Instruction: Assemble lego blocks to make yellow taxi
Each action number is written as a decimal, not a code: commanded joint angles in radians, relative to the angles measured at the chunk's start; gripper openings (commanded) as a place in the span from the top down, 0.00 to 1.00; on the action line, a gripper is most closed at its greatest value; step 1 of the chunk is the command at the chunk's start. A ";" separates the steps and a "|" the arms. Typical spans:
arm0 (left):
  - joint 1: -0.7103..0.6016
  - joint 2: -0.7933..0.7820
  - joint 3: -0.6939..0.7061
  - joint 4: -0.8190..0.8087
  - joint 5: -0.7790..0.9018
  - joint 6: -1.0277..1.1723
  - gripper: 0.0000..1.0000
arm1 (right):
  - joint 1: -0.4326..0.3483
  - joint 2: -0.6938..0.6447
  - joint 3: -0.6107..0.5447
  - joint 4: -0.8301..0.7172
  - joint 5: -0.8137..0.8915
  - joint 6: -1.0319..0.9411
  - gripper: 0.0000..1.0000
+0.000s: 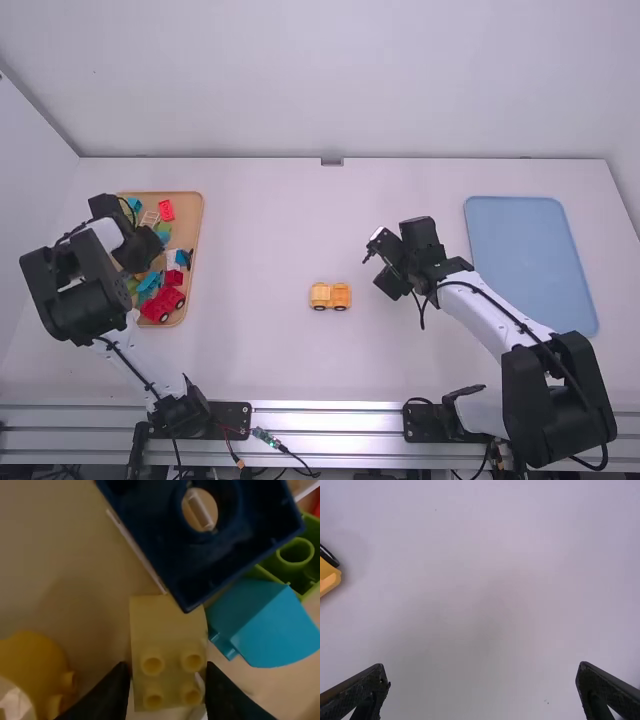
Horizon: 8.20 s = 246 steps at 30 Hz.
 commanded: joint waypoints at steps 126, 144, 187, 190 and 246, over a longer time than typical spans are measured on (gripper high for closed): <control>-0.880 -0.580 -0.551 0.434 0.630 1.171 0.01 | -0.324 0.092 -0.148 0.131 -0.736 -0.357 0.01; -0.879 -0.478 -0.758 0.790 0.760 1.160 0.01 | -0.277 0.381 -0.155 0.256 -0.864 -0.631 0.22; -0.832 -0.004 -0.562 0.892 0.842 1.202 0.01 | -0.190 0.337 -0.009 0.021 -1.019 -0.726 0.95; -0.834 0.026 -0.543 0.886 0.852 1.203 0.16 | -0.161 0.337 0.005 0.035 -1.017 -0.701 0.96; -0.834 0.031 -0.566 0.964 0.807 1.156 0.50 | 0.050 0.475 0.059 0.219 -0.819 -0.412 0.52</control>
